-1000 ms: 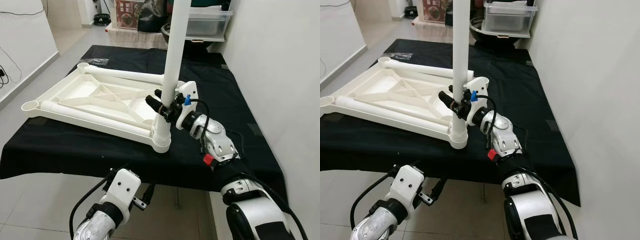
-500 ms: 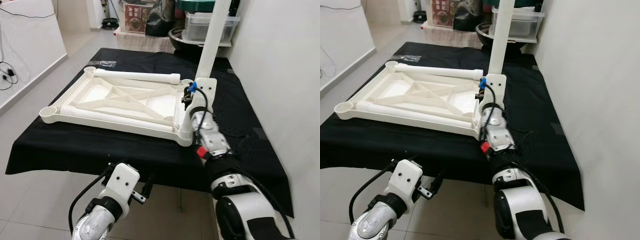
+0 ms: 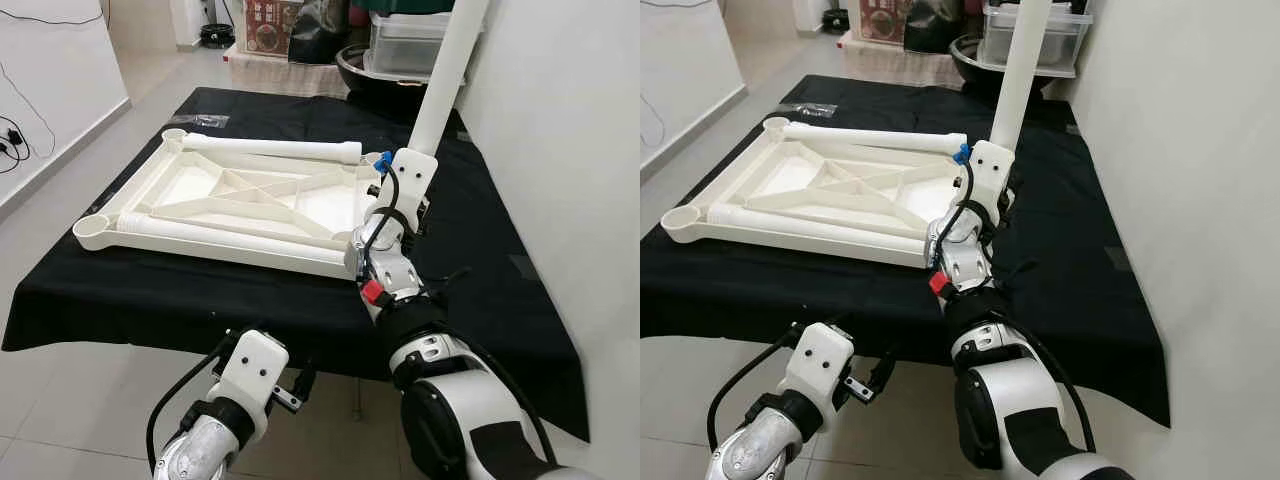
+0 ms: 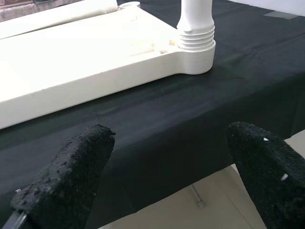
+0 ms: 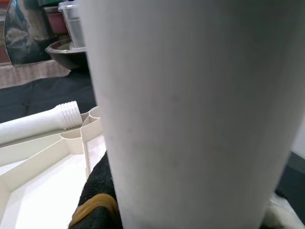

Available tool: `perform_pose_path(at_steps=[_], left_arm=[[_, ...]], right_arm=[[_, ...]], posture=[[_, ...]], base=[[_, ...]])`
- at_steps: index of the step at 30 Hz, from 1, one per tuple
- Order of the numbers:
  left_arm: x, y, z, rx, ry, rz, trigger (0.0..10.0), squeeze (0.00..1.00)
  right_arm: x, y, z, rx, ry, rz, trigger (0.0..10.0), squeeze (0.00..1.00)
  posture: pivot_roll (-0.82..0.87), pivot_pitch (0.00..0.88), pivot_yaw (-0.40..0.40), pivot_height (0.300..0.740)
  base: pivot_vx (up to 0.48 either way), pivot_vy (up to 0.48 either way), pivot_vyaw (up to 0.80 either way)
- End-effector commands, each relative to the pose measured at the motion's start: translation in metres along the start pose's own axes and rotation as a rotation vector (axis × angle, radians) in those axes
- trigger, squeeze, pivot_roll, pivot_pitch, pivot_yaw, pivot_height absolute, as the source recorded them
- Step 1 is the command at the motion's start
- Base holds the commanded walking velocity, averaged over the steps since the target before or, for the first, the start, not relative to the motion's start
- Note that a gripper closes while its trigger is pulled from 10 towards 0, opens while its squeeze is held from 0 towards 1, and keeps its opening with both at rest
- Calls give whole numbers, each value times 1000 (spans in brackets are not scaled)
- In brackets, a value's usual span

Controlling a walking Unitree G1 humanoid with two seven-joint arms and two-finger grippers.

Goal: Building children table

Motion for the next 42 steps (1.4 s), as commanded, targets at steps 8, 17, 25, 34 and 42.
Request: perform_pose_path(at_steps=[8, 17, 25, 34, 42], left_arm=[[-6, 1, -1, -1, 0, 19, 10000, 0], [-7, 1, -1, 0, -3, 22, 10000, 0], [-7, 2, -1, -6, -10, 16, 10000, 0], [-6, 3, -3, -9, -5, 13, 10000, 0], [-3, 1, -6, -6, -10, 8, 10000, 0]], right_arm=[[-10, 0, 8, 106, 35, 9, 10000, 1000], [14, 8, -2, 229, 43, -182, 10000, 0], [22, 13, 5, 650, 127, -272, 10000, 0], [23, 15, 9, 863, 66, -278, 10000, 0], [13, -17, 30, 1371, -22, -204, 10000, 0]], posture=[[148, 85, -100, 740], [143, 80, -98, 740], [139, 74, -98, 740], [146, 73, -109, 740], [168, 95, -128, 740]], base=[[0, 0, 0], [0, 0, 0], [0, 0, 0], [0, 0, 0], [0, 0, 0]])
Point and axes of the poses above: a point about 5 cm out from each wrist's last joint towards the gripper, its own y axis pointing out of the wrist towards the gripper, its own x axis along the axis of the wrist's last joint, z = x × y, the point moved 5 cm from there along y, pointing out of the wrist towards the gripper, and after that the axes turned 12 degrees about -y, right-handed, at the moved point
